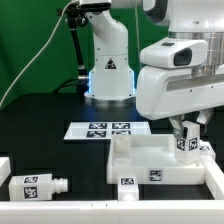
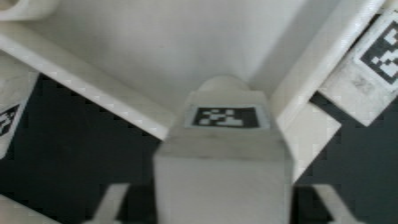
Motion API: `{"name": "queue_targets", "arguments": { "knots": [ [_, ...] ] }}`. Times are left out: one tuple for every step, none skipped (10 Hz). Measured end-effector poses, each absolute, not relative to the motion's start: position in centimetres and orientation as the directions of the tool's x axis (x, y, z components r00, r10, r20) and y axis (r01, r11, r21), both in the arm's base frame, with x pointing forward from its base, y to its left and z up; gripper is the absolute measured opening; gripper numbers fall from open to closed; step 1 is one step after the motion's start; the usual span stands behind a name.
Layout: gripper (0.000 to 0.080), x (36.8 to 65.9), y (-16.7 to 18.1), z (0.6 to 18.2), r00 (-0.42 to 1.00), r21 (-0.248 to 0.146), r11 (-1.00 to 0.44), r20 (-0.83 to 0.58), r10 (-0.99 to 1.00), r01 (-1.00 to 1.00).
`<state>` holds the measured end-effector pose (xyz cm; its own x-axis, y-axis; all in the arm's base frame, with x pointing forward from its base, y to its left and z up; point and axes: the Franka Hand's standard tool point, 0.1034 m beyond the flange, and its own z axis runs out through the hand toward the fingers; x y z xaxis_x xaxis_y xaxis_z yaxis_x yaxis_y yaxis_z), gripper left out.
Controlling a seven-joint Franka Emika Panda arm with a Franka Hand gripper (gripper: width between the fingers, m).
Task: Assemble one leg
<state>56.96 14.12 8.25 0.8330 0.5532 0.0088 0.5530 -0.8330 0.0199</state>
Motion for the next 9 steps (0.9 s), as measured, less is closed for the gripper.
{"name": "queue_targets", "arguments": {
  "knots": [
    [0.0284, 56.96, 14.13, 8.25, 0.841, 0.019, -0.841, 0.009, 0.54, 0.54],
    [0.0284, 56.96, 14.13, 8.24, 0.841, 0.019, -0.841, 0.009, 0.54, 0.54],
    [0.0284, 56.96, 14.19, 8.24, 0.854, 0.018, -0.854, 0.011, 0.52, 0.519],
    [0.0284, 56.91, 14.35, 8.21, 0.907, 0.014, -0.907, 0.016, 0.421, 0.42],
    [0.0284, 56.89, 14.48, 8.18, 0.951, 0.011, -0.951, 0.024, 0.308, 0.308],
    [0.0284, 56.9, 14.49, 8.17, 0.979, 0.008, -0.98, 0.032, 0.201, 0.201],
    [0.0284, 56.89, 14.48, 8.17, 0.994, 0.003, -0.995, 0.039, 0.103, 0.103],
    [0.0284, 56.89, 14.36, 8.13, 0.998, -0.014, -0.999, 0.038, -0.041, -0.04],
    [0.0284, 56.88, 14.2, 8.09, 0.986, -0.035, -0.986, 0.029, -0.166, -0.165]
  ]
}}
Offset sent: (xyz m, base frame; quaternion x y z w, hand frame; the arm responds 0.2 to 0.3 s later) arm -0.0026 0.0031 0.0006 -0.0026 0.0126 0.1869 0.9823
